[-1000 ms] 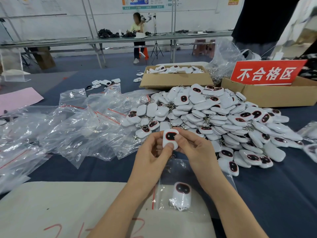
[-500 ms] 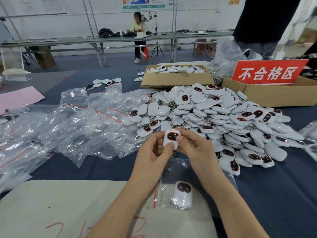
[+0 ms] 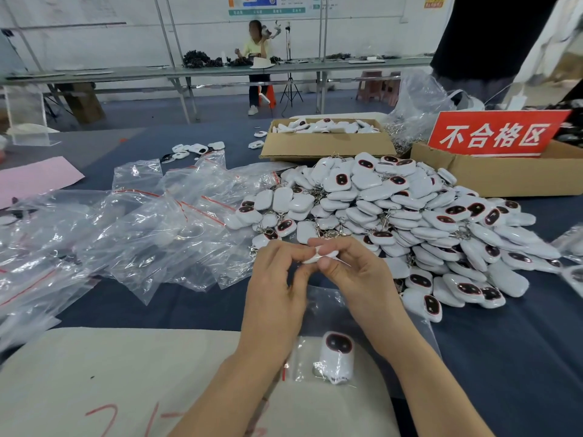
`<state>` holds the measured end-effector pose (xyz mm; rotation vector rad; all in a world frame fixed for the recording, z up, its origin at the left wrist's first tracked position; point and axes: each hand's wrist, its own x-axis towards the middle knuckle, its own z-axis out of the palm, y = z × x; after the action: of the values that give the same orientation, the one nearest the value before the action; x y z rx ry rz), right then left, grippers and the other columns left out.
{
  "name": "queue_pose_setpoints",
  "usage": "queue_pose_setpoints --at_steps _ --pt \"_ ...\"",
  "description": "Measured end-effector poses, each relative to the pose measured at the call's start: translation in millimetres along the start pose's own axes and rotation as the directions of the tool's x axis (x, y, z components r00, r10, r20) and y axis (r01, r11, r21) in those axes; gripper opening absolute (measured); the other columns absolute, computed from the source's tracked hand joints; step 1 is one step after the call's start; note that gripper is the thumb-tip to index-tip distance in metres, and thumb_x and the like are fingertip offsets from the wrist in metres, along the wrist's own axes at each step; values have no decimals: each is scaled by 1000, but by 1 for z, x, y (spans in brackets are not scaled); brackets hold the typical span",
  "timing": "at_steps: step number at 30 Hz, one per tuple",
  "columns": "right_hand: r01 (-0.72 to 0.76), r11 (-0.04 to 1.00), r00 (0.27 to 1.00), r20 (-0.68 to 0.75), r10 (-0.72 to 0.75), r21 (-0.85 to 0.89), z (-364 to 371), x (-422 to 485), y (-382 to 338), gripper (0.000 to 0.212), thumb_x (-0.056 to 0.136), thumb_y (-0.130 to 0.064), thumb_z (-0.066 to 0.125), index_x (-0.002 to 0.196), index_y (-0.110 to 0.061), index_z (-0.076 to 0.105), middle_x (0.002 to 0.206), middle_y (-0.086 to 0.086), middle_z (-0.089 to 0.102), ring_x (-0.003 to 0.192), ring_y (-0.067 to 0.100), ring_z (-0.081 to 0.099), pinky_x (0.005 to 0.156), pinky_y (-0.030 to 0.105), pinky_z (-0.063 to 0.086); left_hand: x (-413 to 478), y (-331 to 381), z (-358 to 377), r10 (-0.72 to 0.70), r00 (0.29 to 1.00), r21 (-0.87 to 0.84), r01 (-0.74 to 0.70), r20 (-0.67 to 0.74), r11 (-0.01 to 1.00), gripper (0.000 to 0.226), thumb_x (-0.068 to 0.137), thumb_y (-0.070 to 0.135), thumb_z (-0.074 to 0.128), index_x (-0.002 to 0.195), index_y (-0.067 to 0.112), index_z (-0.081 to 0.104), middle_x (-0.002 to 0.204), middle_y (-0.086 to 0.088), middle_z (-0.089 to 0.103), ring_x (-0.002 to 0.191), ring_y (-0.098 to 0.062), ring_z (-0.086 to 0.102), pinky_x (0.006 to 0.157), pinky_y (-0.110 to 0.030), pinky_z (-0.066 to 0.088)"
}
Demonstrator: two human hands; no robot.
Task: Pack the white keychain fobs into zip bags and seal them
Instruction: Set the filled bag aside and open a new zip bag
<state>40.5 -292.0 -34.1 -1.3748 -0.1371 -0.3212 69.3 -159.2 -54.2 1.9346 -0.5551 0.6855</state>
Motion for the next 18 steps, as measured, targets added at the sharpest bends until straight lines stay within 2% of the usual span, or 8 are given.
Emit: queue_pose_setpoints --at_steps 3,6,8,10,12,14,16,18 --pt "-20 999 1000 10 19 33 -2 1 2 12 90 7 62 91 -5 66 113 0 74 103 8 71 81 16 54 0 1 1 -27 1000 -65 28 14 997 15 91 7 69 100 20 68 106 17 58 107 -7 58 89 -14 44" --pt "-74 992 997 40 70 106 -5 1 5 17 94 4 59 94 -12 65 128 -7 68 121 13 64 96 28 54 -2 4 -1 -116 984 -234 145 133 961 23 96 22 69 116 29 61 119 12 55 112 -12 58 85 -10 46" --pt "-94 982 993 87 80 165 -7 0 4 27 96 7 54 106 -16 65 136 -8 63 124 18 62 101 33 52 -4 6 -2 -196 946 -322 275 257 906 33 96 34 66 127 40 54 120 13 57 109 -12 61 86 -17 50" --pt "-100 970 987 143 69 221 -8 -1 3 42 95 11 49 122 -18 62 139 -3 61 122 22 63 96 30 54 -4 8 -3 -265 914 -390 375 307 841 36 95 37 62 129 46 54 119 12 62 109 -13 64 91 -28 54" --pt "-115 958 985 152 77 263 -8 -1 2 48 92 15 46 128 -15 58 136 2 63 123 22 62 93 26 54 -1 8 -5 -313 904 -422 415 293 806 30 97 34 61 127 41 60 115 10 69 106 -13 67 93 -36 56" --pt "-127 957 986 140 93 260 -7 -1 2 44 94 15 46 127 -11 59 131 5 67 123 23 63 94 25 53 1 7 -4 -305 916 -383 388 260 838 21 99 30 62 120 33 66 107 6 73 101 -15 69 92 -42 56" --pt "-126 963 987 127 98 238 -5 -1 1 37 97 12 48 121 -10 64 124 10 70 117 25 66 92 25 54 2 7 -4 -296 926 -356 366 235 860 16 99 24 64 113 32 68 102 5 73 96 -16 69 89 -40 56" --pt "-119 964 990 105 97 237 -4 -1 1 33 96 10 49 113 -11 67 121 8 72 115 24 67 89 23 54 1 7 -3 -291 929 -377 359 227 854 16 98 19 65 107 32 68 99 5 73 93 -15 68 85 -32 55"
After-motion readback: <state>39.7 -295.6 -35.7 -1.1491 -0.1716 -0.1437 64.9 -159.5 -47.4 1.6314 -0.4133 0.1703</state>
